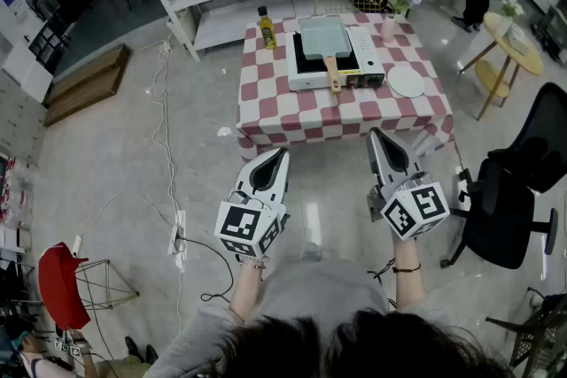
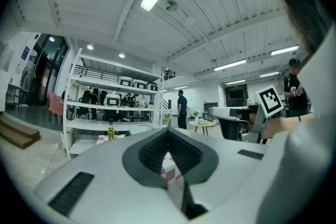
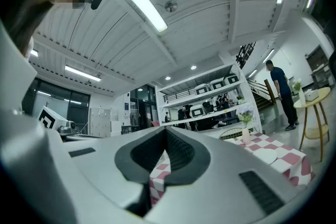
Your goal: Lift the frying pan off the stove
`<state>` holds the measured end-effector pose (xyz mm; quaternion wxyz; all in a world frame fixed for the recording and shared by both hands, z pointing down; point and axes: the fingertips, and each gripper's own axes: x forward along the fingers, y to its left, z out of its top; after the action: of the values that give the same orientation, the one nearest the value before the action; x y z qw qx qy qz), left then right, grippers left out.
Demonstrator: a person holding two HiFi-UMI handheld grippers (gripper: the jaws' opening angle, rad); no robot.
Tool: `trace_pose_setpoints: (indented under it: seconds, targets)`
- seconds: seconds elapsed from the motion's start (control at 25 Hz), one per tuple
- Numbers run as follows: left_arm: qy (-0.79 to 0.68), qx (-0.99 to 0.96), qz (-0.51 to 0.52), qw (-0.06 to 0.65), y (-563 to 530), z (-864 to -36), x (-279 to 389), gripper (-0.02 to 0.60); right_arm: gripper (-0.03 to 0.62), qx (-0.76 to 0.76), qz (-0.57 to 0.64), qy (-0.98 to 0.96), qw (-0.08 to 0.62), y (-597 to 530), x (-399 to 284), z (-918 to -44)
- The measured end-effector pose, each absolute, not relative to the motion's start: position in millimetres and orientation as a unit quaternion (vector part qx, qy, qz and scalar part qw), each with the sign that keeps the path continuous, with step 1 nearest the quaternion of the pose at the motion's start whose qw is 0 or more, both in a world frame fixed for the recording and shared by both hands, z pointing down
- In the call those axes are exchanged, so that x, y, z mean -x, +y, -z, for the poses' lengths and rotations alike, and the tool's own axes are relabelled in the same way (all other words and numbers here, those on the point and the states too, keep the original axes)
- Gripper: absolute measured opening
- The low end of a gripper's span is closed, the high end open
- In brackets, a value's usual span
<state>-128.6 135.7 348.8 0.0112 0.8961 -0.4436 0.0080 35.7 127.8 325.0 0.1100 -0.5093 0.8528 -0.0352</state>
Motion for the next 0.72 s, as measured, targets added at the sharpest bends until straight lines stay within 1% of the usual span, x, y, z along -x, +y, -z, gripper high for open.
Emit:
trace_pose_setpoints:
  seconds: [0.48, 0.72]
  targets:
    - [-0.435, -0.9, -0.009, 0.015, 143.1, -348.4, 107.2, 0.026, 0.021, 0.513, 0.041, 0.852, 0.1, 131.9, -50.6, -330.4]
    - [-0.44, -0.898, -0.007, 0.025, 144.3, -353.9, 104.2, 0.026, 0.021, 0.51, 0.048, 0.852, 0.108, 125.2, -55.0, -331.0]
